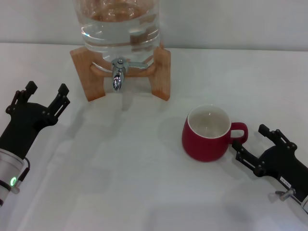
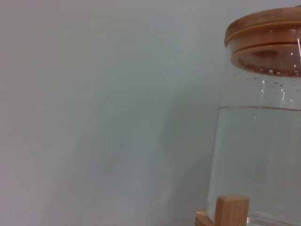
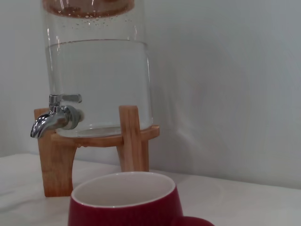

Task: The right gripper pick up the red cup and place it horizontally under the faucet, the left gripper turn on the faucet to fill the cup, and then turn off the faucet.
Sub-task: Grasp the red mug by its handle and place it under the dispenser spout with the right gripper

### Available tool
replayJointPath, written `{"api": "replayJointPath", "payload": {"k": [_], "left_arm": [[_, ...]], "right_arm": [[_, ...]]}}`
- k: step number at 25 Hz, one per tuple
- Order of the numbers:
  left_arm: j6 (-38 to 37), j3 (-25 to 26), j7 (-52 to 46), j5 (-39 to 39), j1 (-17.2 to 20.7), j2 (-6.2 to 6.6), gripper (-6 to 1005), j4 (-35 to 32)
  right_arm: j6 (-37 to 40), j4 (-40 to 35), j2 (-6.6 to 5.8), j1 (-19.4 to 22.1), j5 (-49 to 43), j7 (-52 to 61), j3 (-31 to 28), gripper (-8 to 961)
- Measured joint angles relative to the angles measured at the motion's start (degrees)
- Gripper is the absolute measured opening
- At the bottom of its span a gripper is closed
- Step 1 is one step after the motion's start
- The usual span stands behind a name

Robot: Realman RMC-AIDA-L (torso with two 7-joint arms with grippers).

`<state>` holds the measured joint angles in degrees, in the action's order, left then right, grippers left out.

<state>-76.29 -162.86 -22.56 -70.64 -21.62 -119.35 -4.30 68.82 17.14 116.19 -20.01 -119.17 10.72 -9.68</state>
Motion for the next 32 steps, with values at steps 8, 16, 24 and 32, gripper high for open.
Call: {"api": "replayJointPath", "payload": {"k": [8, 16, 24, 32], "left_arm": [[0.0, 0.0, -0.1, 0.2, 0.0, 0.0, 885, 0.0], [0.0, 0.0, -0.1, 0.3, 0.0, 0.0, 885, 0.0], [0.0, 0.0, -0.1, 0.2, 0.1, 0.0, 885, 0.0], [0.0, 0.0, -0.1, 0.0, 0.2, 0.0, 885, 0.0]], "right_arm": [[-1.5, -0.1, 0.0, -0.7, 0.3, 0.0, -0.5, 825], [-1.5, -0.1, 0.0, -0.9, 0.8, 0.0, -0.6, 826], [-2.7, 0.0, 0.0, -1.5, 0.9, 0.1, -1.4, 826], [-2.9, 0.0, 0.0, -1.7, 0.9, 0.2, -1.5, 826]]}}
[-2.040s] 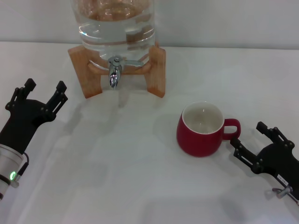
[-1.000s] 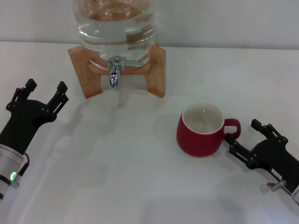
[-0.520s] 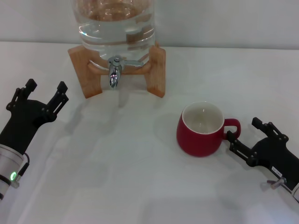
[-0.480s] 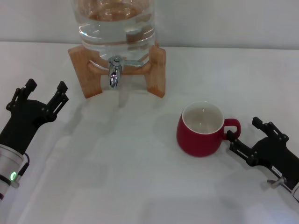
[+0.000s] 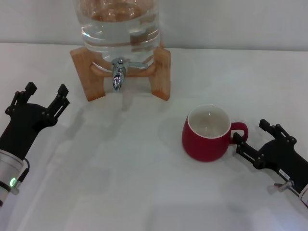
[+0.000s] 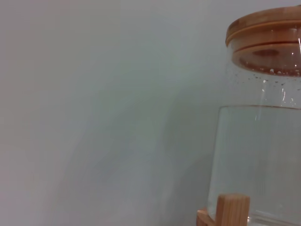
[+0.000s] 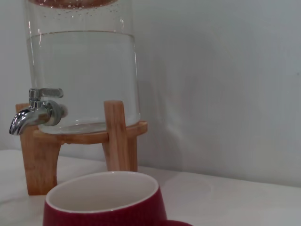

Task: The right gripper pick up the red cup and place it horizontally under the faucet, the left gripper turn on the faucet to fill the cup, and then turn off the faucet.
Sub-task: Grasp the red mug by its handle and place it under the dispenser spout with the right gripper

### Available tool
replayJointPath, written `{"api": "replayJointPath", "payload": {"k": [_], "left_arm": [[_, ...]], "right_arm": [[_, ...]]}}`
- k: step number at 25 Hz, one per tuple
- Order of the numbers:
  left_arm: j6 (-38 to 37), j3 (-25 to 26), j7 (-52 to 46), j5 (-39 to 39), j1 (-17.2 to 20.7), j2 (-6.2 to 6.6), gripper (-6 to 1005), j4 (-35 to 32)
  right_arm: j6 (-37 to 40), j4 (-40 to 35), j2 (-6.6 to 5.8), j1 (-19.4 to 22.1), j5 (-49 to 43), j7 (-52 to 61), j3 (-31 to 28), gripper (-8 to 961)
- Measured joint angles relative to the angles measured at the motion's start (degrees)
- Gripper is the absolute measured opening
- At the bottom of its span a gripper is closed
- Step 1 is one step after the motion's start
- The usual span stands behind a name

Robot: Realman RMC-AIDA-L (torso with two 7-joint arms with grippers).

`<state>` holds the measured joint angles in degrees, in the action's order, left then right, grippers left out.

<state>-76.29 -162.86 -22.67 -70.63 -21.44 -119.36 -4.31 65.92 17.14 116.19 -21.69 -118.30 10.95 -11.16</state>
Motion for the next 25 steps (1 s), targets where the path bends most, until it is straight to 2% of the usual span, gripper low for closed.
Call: {"api": "replayJointPath", "payload": {"k": [25], "left_arm": [[0.4, 0.0, 0.1, -0.1, -0.1, 0.0, 885, 0.0]], "right_arm": [[-2.3, 0.4, 0.0, -1.3, 0.0, -0.2, -1.0, 826]]}}
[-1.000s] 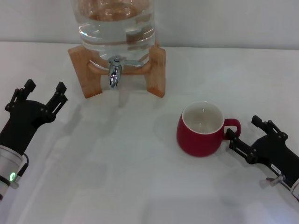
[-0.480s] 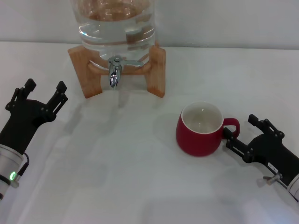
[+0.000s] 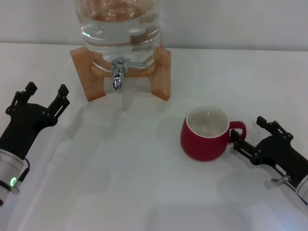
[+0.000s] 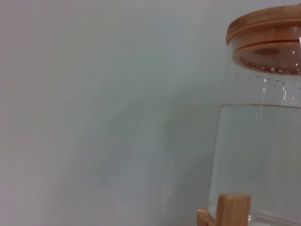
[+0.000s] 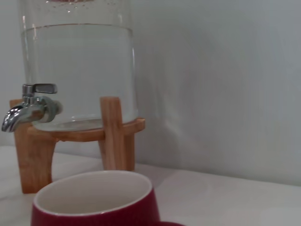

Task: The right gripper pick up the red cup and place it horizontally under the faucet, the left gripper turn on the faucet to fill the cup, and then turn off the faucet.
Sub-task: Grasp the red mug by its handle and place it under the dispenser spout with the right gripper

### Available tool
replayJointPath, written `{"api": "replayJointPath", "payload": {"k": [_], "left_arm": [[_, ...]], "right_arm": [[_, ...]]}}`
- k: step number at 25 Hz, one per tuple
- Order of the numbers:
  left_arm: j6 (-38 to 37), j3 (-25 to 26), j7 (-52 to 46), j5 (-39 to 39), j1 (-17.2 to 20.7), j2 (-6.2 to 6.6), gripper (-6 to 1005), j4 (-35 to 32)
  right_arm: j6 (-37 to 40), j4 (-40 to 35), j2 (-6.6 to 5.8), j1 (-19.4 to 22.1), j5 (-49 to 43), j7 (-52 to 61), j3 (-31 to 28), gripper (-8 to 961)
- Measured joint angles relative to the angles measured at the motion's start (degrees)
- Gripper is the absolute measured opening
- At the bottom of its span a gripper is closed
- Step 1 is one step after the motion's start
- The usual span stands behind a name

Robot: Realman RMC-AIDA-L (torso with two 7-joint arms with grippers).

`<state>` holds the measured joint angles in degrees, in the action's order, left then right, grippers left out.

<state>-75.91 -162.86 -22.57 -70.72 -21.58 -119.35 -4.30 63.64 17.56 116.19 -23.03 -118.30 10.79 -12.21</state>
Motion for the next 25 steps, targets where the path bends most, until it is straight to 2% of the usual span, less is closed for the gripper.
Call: {"api": "replayJointPath", "payload": {"k": [25], "left_arm": [[1.1, 0.0, 0.1, 0.0, -0.6, 0.0, 885, 0.0]], "right_arm": [[-1.1, -0.3, 0.0, -0.7, 0.1, -0.1, -2.8, 826]]}}
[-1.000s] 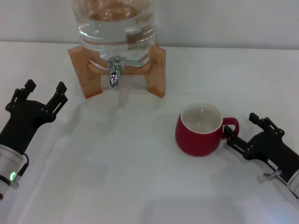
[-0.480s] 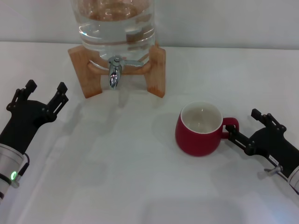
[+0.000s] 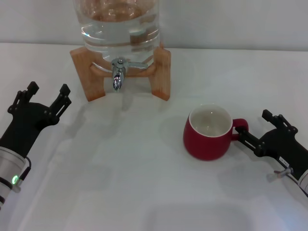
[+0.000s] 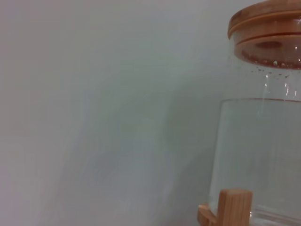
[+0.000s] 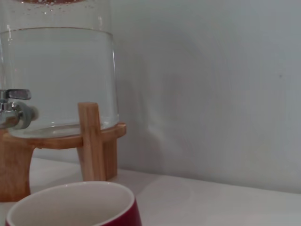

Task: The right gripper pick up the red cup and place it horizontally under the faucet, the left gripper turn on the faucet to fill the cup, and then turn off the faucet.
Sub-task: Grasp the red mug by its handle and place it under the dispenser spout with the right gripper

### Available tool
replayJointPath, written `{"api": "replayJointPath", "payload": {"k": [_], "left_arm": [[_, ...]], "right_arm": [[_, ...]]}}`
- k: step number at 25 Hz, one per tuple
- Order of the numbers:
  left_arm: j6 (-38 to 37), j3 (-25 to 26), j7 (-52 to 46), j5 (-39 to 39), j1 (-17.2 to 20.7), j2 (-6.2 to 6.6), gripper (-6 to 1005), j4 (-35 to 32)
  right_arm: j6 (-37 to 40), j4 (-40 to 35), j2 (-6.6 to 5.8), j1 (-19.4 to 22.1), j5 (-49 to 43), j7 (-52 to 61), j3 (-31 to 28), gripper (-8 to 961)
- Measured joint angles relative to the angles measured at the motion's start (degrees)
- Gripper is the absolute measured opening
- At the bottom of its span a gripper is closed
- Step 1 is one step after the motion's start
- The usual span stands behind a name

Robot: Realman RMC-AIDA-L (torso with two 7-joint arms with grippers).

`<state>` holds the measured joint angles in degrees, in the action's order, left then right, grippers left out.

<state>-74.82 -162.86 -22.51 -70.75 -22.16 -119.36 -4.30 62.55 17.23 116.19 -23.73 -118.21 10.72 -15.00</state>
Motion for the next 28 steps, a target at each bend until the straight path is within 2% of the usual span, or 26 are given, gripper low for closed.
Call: {"api": "replayJointPath", "payload": {"k": [15, 26, 28], "left_arm": [[0.6, 0.0, 0.0, -0.1, -0.4, 0.0, 885, 0.1], [0.7, 0.0, 0.0, -0.1, -0.3, 0.0, 885, 0.1], [0.7, 0.0, 0.0, -0.1, -0.3, 0.0, 885, 0.1]], "right_arm": [[-0.4, -0.1, 0.0, 0.0, -0.2, 0.0, -0.6, 825], [-0.4, -0.2, 0.0, 0.0, -0.6, 0.0, -0.4, 471], [-0.4, -0.2, -0.01, 0.0, -0.6, 0.0, -0.2, 314]]}}
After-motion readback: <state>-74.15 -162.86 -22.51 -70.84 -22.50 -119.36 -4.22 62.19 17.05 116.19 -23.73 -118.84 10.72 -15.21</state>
